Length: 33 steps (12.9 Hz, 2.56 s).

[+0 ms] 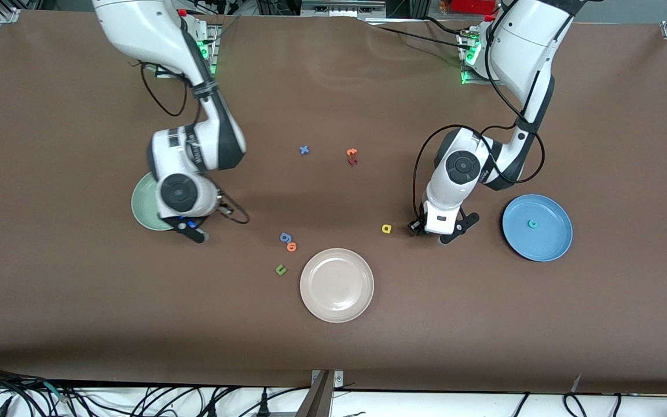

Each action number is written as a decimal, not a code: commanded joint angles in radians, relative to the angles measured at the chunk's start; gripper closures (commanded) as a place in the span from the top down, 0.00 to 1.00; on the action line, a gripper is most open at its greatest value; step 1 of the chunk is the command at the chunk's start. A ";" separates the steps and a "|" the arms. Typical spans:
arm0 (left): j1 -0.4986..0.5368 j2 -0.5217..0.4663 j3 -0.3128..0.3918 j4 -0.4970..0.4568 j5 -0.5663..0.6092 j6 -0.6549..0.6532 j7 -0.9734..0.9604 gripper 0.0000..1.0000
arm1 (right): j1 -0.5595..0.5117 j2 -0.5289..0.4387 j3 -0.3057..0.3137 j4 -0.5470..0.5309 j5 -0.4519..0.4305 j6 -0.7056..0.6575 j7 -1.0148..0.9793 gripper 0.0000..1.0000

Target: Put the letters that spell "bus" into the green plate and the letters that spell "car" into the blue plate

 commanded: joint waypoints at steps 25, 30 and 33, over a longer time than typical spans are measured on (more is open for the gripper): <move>0.048 -0.087 0.030 -0.012 0.174 -0.066 0.382 0.00 | -0.052 -0.271 -0.193 0.423 0.025 -0.660 -0.525 1.00; 0.173 -0.167 0.030 -0.074 0.171 -0.068 0.834 0.00 | -0.035 -0.441 -0.091 0.205 -0.043 -0.486 -0.513 1.00; 0.253 -0.205 0.030 -0.097 0.145 -0.098 1.074 0.00 | -0.445 -0.607 0.401 0.015 -0.163 -0.362 -0.466 1.00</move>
